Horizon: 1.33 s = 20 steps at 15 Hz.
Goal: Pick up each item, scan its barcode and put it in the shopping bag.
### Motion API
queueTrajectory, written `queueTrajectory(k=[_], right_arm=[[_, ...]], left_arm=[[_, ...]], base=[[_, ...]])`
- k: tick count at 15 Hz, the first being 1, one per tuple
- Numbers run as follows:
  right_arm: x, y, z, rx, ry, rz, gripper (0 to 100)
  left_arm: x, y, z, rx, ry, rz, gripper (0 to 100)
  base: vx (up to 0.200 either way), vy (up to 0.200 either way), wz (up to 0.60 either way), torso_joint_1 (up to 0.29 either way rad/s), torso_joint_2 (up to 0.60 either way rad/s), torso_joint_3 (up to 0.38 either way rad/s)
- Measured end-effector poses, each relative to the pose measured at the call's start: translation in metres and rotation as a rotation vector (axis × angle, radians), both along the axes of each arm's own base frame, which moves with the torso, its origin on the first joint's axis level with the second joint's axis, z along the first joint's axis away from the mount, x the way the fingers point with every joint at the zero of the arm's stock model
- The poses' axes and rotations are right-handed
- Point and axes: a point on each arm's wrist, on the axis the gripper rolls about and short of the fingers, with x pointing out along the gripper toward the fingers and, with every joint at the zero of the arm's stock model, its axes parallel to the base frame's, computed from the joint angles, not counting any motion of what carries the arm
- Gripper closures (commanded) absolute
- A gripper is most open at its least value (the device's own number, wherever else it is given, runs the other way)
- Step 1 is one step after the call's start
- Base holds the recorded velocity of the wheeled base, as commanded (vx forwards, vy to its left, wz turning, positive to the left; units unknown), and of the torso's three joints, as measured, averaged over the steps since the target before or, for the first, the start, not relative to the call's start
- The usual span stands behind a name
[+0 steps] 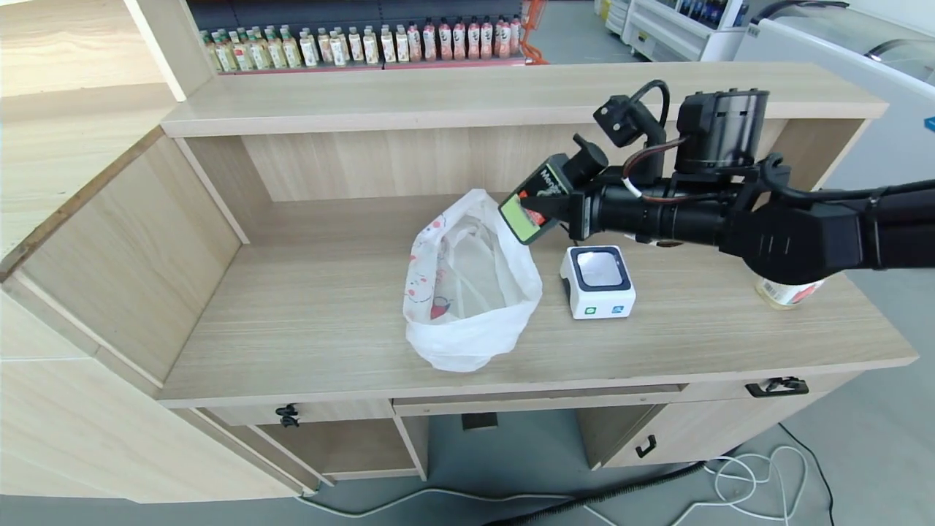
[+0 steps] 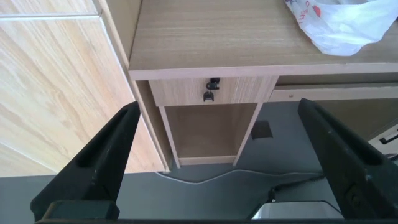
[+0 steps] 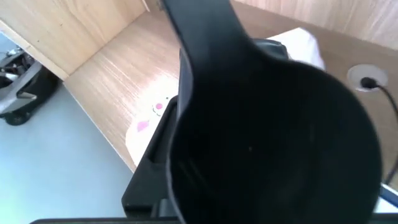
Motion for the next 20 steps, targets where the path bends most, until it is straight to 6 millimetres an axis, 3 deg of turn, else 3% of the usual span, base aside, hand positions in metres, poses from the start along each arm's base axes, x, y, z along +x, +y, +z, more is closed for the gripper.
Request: queueTrajectory(k=[5,11,18,19,20], right_arm=[[0.034,0.005,-0.053,0.010,0.172,-0.037,100],[0.061,0.020,-0.108,0.006,0.201,-0.028,100],[0.069,0.037,-0.129,-0.002,0.116,0.013,100],[0.069,0.037,-0.130,-0.011,0.108,0.016,0],[0.070,0.037,-0.132,-0.018,0.101,0.018,0]], left_arm=[[0.000,0.000,0.000,0.001,0.000,-0.001,0],[0.000,0.000,0.000,0.003,0.000,0.000,0],[0.000,0.000,0.000,0.022,0.000,0.001,0],[0.000,0.000,0.000,0.025,0.000,0.001,0],[0.000,0.000,0.000,0.026,0.000,0.002,0]], base=[[0.000,0.000,0.00,0.000,0.00,0.000],[0.000,0.000,0.00,0.000,0.00,0.000],[0.000,0.000,0.00,0.000,0.00,0.000],[0.000,0.000,0.00,0.000,0.00,0.000],[0.000,0.000,0.00,0.000,0.00,0.000]])
